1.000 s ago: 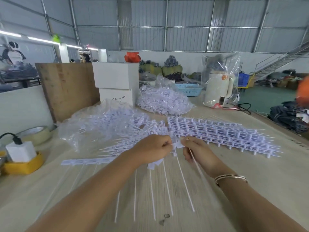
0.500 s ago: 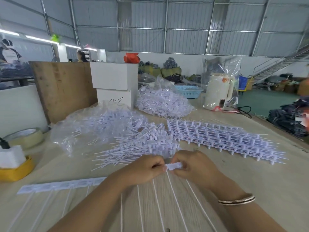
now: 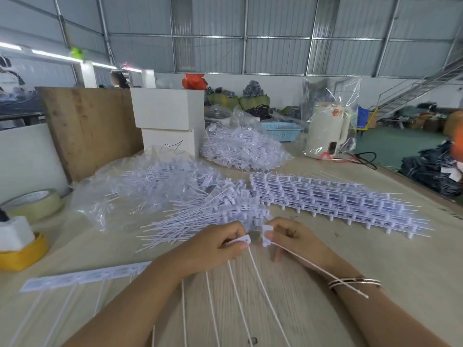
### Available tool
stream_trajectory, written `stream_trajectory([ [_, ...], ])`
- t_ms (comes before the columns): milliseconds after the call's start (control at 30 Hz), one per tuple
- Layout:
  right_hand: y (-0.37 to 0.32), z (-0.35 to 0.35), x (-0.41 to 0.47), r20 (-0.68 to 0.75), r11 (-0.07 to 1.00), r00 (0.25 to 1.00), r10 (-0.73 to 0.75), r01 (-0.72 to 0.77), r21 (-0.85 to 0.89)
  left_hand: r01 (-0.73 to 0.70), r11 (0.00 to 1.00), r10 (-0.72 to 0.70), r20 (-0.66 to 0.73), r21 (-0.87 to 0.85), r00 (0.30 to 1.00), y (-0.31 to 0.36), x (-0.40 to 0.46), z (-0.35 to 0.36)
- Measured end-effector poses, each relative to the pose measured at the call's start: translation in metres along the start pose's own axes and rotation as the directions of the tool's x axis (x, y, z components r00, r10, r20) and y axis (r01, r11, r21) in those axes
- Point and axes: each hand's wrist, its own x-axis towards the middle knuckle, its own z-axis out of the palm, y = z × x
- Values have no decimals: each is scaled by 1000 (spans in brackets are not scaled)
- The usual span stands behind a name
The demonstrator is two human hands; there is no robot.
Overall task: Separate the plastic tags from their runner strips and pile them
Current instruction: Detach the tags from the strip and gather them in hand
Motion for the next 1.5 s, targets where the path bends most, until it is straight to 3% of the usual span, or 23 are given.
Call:
stream_trajectory([
  [67,3,1,2,-4,1000,1000,4,-4,-14,27,999,-27,28,22,999,2,-2,0],
  [233,7,6,3,-17,955,997,-72,64,-291,71,987,-79,45,147,996,2,-2,0],
  [467,3,-3,2,-19,730,991,-136,87,-677,109,988,-109,-8,111,994,4,1,4],
  [633,-8,14,4,168,615,877,-450,441,-654,103,994,-95,-148,46,984,7,4,9],
  [767,-12,21,4,214,484,793,-571,535,-693,81,996,-76,-144,32,987,6,4,14],
  [900,-9,17,4,87,551,809,-582,470,-689,172,979,-156,-136,111,978,2,4,7],
  [1100,-4,17,4,146,548,854,-500,442,-711,149,968,-138,-66,201,988,-1,1,7],
  [1267,-3,18,3,45,825,941,-335,316,-469,38,962,-36,-12,271,999,-1,1,5],
  [1500,-1,20,6,-92,949,971,-221,193,-248,-35,930,74,-92,366,993,1,6,6],
])
